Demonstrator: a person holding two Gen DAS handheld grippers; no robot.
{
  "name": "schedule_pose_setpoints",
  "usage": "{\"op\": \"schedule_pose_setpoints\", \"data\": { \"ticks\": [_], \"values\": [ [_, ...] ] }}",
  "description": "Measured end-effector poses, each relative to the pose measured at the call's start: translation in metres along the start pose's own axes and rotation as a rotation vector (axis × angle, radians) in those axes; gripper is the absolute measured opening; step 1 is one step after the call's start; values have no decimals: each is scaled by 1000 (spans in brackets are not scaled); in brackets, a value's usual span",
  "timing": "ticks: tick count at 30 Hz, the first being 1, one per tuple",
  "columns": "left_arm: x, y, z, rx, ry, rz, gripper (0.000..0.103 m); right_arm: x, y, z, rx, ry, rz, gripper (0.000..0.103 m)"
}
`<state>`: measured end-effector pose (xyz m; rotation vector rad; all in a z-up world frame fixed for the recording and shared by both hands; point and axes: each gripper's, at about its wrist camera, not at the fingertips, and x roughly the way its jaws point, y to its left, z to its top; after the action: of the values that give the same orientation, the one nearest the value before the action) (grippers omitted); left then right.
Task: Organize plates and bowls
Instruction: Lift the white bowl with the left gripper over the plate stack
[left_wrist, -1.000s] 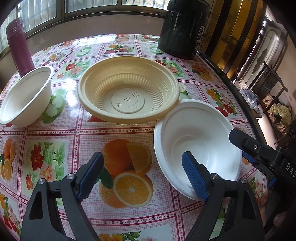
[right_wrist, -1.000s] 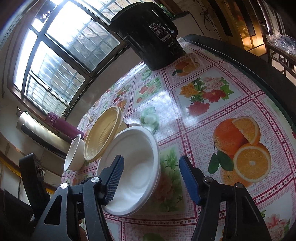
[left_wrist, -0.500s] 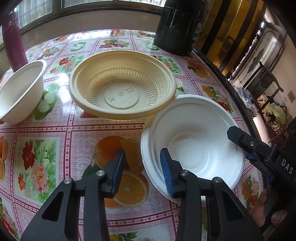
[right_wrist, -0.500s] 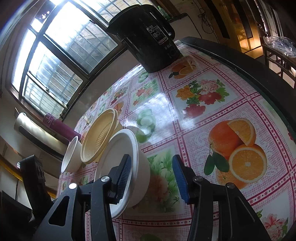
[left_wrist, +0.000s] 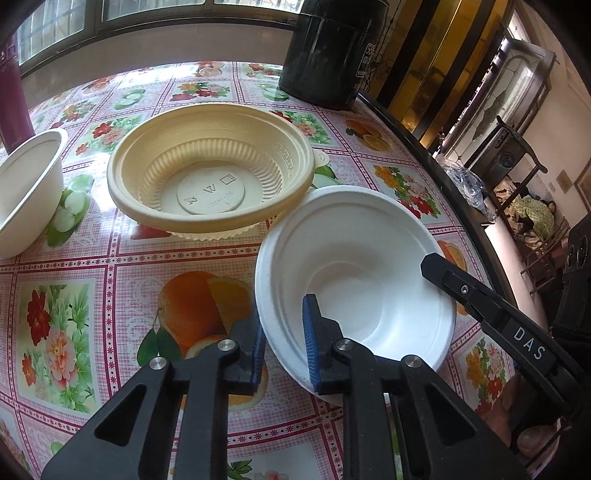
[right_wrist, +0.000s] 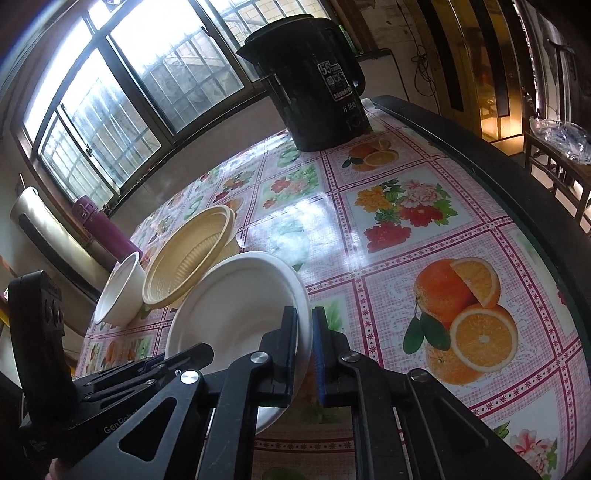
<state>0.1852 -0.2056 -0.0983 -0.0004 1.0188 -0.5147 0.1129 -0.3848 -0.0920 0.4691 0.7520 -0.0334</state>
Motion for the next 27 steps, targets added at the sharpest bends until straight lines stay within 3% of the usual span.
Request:
{"op": "schedule_pose_setpoints", "data": {
  "ticks": [15,27],
  "values": [
    [-32,32,-30,-93,18,-1,15,0,21,-26,37,75,60,9],
    [-83,83,-87,-162,5,128,16,-5,98,-84,-57,96,119,9]
  ]
}}
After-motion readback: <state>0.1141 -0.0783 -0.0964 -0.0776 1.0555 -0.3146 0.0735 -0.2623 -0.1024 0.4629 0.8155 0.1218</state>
